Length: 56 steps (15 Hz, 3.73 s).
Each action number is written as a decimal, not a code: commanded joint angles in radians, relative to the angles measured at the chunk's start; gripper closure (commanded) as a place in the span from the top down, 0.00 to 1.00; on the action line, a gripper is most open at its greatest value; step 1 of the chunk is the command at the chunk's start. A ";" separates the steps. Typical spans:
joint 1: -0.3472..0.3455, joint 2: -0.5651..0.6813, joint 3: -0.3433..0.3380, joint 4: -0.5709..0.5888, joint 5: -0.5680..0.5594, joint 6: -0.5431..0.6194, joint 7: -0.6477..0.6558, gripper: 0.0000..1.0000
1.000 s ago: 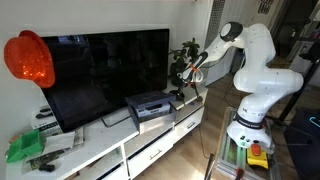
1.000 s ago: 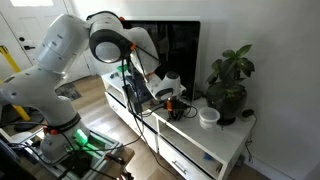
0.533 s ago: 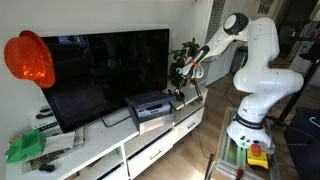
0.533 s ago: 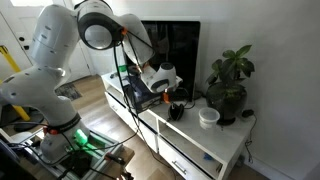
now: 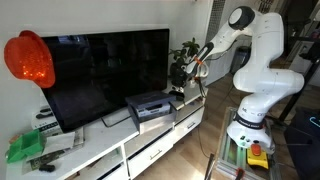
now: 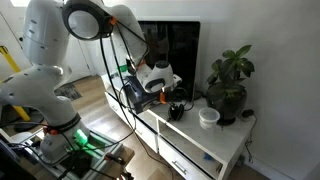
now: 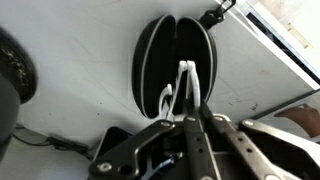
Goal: Move the spectacle case to the top of the television stand then put the white glasses on the stand
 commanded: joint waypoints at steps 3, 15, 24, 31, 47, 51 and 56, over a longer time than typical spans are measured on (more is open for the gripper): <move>-0.022 -0.011 -0.113 -0.028 -0.021 0.185 0.109 0.01; -0.049 0.208 -0.151 0.189 -0.068 0.030 0.148 0.01; -0.004 0.321 -0.140 0.335 -0.042 -0.061 0.136 0.16; -0.001 0.246 -0.124 0.270 -0.025 -0.066 0.149 0.71; 0.093 -0.146 -0.207 -0.050 0.037 0.031 0.471 1.00; 0.072 -0.242 -0.195 -0.141 0.037 0.103 0.539 1.00; 0.073 -0.217 -0.196 -0.111 0.013 0.088 0.533 1.00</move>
